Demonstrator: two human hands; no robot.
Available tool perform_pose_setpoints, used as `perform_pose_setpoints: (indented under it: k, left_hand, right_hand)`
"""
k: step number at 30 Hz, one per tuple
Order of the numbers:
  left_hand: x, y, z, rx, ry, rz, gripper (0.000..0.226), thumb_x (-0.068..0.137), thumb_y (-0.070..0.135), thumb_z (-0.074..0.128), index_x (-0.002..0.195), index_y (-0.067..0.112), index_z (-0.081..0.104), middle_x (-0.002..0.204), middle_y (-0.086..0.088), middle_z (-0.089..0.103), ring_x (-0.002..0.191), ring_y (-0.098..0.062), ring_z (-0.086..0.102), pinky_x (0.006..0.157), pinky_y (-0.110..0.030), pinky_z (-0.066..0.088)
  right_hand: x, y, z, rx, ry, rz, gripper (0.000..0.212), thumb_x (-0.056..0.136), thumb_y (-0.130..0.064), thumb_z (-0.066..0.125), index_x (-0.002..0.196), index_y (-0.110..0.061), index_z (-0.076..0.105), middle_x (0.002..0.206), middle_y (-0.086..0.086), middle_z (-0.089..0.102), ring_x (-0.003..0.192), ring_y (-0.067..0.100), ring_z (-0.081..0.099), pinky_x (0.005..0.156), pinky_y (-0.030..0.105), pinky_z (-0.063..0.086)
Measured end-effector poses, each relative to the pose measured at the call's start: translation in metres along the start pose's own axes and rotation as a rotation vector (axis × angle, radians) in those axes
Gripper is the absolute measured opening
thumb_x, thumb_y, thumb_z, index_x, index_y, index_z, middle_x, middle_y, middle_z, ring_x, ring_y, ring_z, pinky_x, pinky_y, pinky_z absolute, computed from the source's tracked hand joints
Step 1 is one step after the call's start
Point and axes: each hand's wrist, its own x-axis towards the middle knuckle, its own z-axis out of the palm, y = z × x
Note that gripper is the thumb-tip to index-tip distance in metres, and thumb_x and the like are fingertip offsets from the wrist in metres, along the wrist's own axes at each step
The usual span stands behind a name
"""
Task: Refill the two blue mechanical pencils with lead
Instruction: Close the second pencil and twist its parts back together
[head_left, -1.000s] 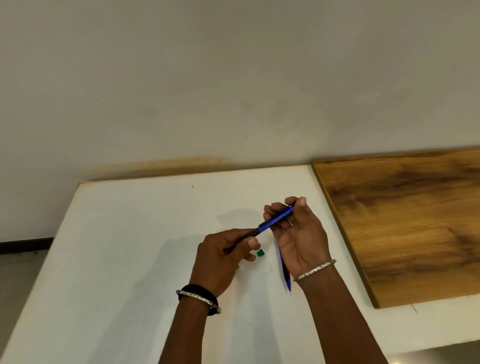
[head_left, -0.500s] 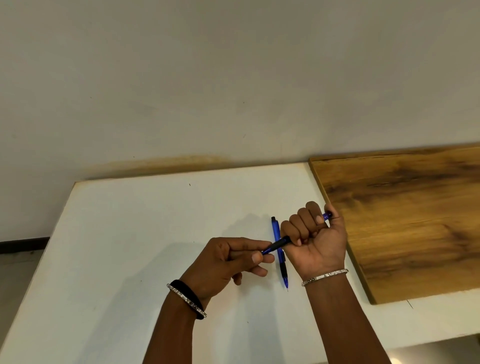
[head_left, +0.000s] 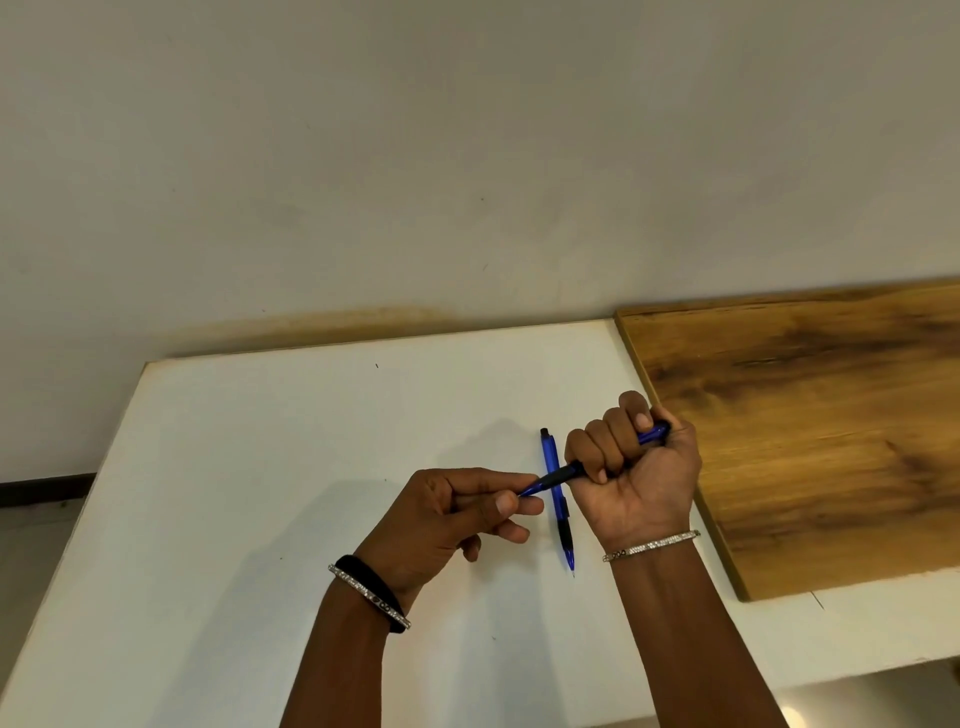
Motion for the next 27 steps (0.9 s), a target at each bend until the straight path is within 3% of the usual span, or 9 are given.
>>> perform_pose_setpoints:
  k: [27]
  left_hand:
    - [0.0007,-0.0005,0.0012,0.014,0.000,0.012,0.027,0.083,0.029,0.064,0.108,0.022,0.073,0.104,-0.005,0.076,0.082,-0.014,0.073,0.052,-0.016,0.044]
  right_hand:
    - [0.0001,-0.0008,0.0012,-0.008,-0.032,-0.023,0.045,0.095,-0.036,0.023,0.057,-0.017,0.038,0.046,-0.006,0.015,0.038,0.010,0.011,0.035,0.020,0.020]
